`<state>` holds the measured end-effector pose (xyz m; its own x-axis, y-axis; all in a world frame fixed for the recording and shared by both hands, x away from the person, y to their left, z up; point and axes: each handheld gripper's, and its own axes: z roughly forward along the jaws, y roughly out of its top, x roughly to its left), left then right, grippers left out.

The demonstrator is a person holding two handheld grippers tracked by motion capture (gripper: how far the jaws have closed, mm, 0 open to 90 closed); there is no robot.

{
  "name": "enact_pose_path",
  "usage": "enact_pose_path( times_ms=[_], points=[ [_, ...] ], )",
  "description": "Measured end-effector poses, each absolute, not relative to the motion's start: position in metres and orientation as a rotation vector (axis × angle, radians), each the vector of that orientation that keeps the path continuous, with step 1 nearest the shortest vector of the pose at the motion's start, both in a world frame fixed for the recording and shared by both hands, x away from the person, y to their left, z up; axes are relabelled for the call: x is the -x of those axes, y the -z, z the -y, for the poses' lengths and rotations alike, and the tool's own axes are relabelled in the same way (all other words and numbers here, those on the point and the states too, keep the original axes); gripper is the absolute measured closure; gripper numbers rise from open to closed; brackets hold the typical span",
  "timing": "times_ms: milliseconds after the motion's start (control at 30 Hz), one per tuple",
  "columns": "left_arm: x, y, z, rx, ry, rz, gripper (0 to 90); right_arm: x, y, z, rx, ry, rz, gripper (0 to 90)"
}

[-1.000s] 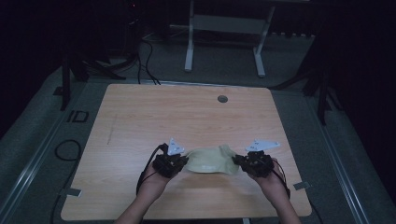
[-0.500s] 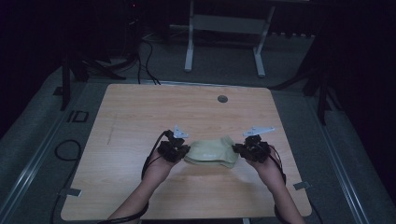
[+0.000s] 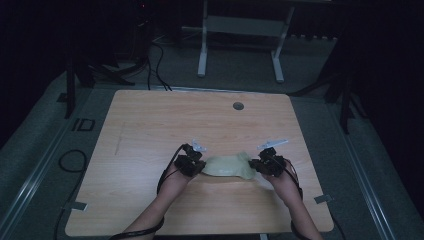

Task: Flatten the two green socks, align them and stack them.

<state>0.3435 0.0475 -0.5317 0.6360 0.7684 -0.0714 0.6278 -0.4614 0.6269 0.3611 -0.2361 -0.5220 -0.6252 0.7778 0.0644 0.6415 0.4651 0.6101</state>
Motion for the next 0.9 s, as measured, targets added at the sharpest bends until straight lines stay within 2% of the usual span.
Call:
enact_pose_path(
  times_ms=[767, 900],
  points=[
    [-0.356, 0.550, -0.051, -2.259, -0.305, -1.128, 88.0, -0.372, 0.545, 0.229, -1.243, -0.856, -2.506, 82.6],
    [-0.355, 0.549, -0.053, -2.255, -0.287, -1.127, 86.3, -0.370, 0.546, 0.230, -1.253, -0.878, -2.506, 78.6]
  ],
)
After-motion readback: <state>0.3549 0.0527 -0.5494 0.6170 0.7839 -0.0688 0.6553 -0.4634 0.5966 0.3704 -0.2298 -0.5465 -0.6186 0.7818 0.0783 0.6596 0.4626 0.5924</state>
